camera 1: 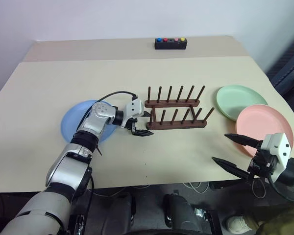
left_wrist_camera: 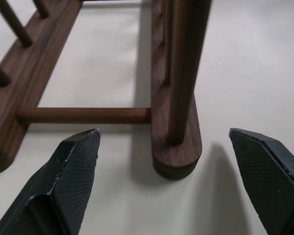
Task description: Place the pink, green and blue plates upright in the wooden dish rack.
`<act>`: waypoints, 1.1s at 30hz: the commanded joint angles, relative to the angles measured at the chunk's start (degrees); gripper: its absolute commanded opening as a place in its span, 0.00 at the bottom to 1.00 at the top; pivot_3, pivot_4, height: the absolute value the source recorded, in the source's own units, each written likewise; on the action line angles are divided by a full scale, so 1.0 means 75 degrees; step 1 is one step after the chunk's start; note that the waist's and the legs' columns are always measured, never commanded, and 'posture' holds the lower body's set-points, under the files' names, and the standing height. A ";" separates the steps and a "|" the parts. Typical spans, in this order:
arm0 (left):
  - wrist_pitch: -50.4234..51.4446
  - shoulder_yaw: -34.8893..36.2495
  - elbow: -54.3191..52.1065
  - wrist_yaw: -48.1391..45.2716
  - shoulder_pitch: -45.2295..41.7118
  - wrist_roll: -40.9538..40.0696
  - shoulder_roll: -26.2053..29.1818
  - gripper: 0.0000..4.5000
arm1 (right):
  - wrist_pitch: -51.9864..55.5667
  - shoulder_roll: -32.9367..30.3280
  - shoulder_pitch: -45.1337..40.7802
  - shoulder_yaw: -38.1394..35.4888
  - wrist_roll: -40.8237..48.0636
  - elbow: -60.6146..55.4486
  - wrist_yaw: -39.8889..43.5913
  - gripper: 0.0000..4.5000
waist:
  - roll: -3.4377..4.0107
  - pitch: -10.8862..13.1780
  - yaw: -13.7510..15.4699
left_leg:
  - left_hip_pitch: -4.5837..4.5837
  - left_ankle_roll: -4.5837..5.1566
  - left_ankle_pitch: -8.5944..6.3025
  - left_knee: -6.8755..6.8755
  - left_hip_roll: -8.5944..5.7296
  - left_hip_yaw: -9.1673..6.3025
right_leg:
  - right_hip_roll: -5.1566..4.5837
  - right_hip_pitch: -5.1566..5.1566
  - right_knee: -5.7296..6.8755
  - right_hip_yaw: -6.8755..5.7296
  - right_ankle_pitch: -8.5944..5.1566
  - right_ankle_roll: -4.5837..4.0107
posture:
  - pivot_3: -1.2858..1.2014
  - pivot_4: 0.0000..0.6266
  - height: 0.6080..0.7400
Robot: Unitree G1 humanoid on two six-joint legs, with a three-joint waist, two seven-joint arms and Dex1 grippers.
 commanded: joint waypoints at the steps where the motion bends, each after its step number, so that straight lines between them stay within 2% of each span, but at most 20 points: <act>1: 0.0886 0.0509 -0.0915 -0.0431 -0.0334 -0.0491 0.0534 0.98 | 0.0008 -0.0032 -0.0187 0.0024 0.0071 -0.0155 -0.0043 1.00 | -0.0002 0.0001 -0.0016 | 0.0000 0.0000 0.0000 0.0000 0.0001 0.0000 | 0.0001 -0.0001 0.0001 0.0000 0.0000 0.0000 | 0.52 0.24 1.00; 7: 0.1663 0.0760 -0.1641 -0.0525 -0.0329 -0.0552 0.1279 0.98 | 0.0155 0.0020 -0.0541 0.0250 0.0126 -0.0053 -0.0168 1.00 | 0.0000 0.0000 -0.0003 | 0.0002 0.0000 0.0000 0.0000 0.0003 0.0000 | 0.0003 0.0000 0.0005 0.0001 0.0000 0.0000 | 0.52 0.24 1.00; 10: 0.2594 0.0920 -0.2738 -0.1039 0.0127 -0.0990 0.1865 0.82 | 0.0294 0.0064 -0.0938 0.0601 0.0145 0.0083 -0.0247 1.00 | -0.0001 0.0001 -0.0034 | 0.0001 0.0000 0.0000 0.0000 0.0003 -0.0001 | 0.0003 -0.0001 0.0005 -0.0001 0.0000 0.0000 | 0.52 0.24 1.00; 11: 0.2910 0.0961 -0.3246 -0.1203 0.0358 -0.1179 0.2052 0.71 | 0.0372 0.0095 -0.1033 0.0671 0.0215 0.0117 -0.0265 0.88 | -0.0001 0.0001 -0.0054 | 0.0001 0.0000 0.0000 -0.0001 0.0004 0.0001 | 0.0004 -0.0002 0.0007 0.0001 0.0000 0.0000 | 0.52 0.24 1.00; 12: 0.3347 0.1046 -0.3725 -0.1241 0.0551 -0.1424 0.2170 0.59 | 0.0399 0.0116 -0.1066 0.0709 0.0262 0.0125 -0.0244 0.81 | 0.0001 0.0001 -0.0051 | 0.0001 0.0000 0.0000 -0.0002 0.0006 0.0000 | 0.0004 -0.0002 0.0008 0.0001 0.0000 0.0000 | 0.52 0.24 1.00; 14: 0.4164 0.1211 -0.4441 -0.1122 0.0802 -0.1853 0.2278 0.37 | 0.0353 0.0145 -0.1071 0.0774 0.0203 0.0137 -0.0203 0.61 | 0.0001 0.0001 -0.0025 | 0.0001 0.0000 0.0000 -0.0002 0.0007 -0.0002 | 0.0003 -0.0003 0.0010 0.0000 -0.0001 -0.0001 | 0.52 0.24 1.00; 17: 0.5375 0.1311 -0.5934 -0.0855 0.1455 -0.2566 0.2320 0.00 | 0.0246 0.0283 -0.1195 0.1077 -0.0025 0.0331 -0.0290 0.25 | 0.0001 0.0001 0.0013 | 0.0000 0.0000 0.0000 0.0001 0.0007 -0.0004 | 0.0002 0.0001 0.0008 -0.0001 -0.0001 -0.0001 | 0.52 0.24 1.00; 19: 0.5585 0.1181 -0.6507 -0.0415 0.1849 -0.2620 0.2115 0.00 | 0.0254 0.0362 -0.1465 0.1473 -0.0441 0.0682 -0.0563 0.01 | 0.0000 0.0001 -0.0005 | 0.0002 0.0000 0.0000 0.0001 0.0004 -0.0002 | -0.0003 0.0003 0.0006 0.0001 -0.0001 -0.0001 | 0.52 0.24 1.00; 24: 0.5763 0.0917 -0.6900 0.0504 0.2180 -0.2552 0.1560 0.00 | 0.0166 0.0455 -0.1926 0.1993 -0.1114 0.1340 -0.0909 0.01 | 0.0000 0.0001 0.0000 | 0.0005 0.0000 0.0001 0.0004 0.0003 -0.0002 | 0.0002 0.0003 0.0010 0.0002 -0.0002 -0.0003 | 0.52 0.24 1.00; 27: 0.5248 0.0537 -0.6785 0.1008 0.2382 -0.2149 0.1220 0.00 | -0.0059 0.0411 -0.2021 0.2391 -0.1748 0.1631 -0.1066 0.01 | 0.0001 0.0001 0.0000 | 0.0005 0.0000 0.0001 0.0003 0.0003 -0.0001 | 0.0003 0.0002 0.0009 0.0002 -0.0002 -0.0002 | 0.52 0.24 1.00; 33: 0.4603 -0.0082 -0.6519 0.1303 0.2532 -0.1653 0.0978 0.00 | 0.0077 0.0530 -0.2205 0.2651 -0.2128 0.1916 -0.1406 0.01 | 0.0003 0.0000 0.0000 | 0.0005 0.0000 0.0001 0.0003 0.0002 0.0000 | 0.0002 0.0001 0.0009 0.0003 -0.0001 -0.0003 | 0.52 0.24 1.00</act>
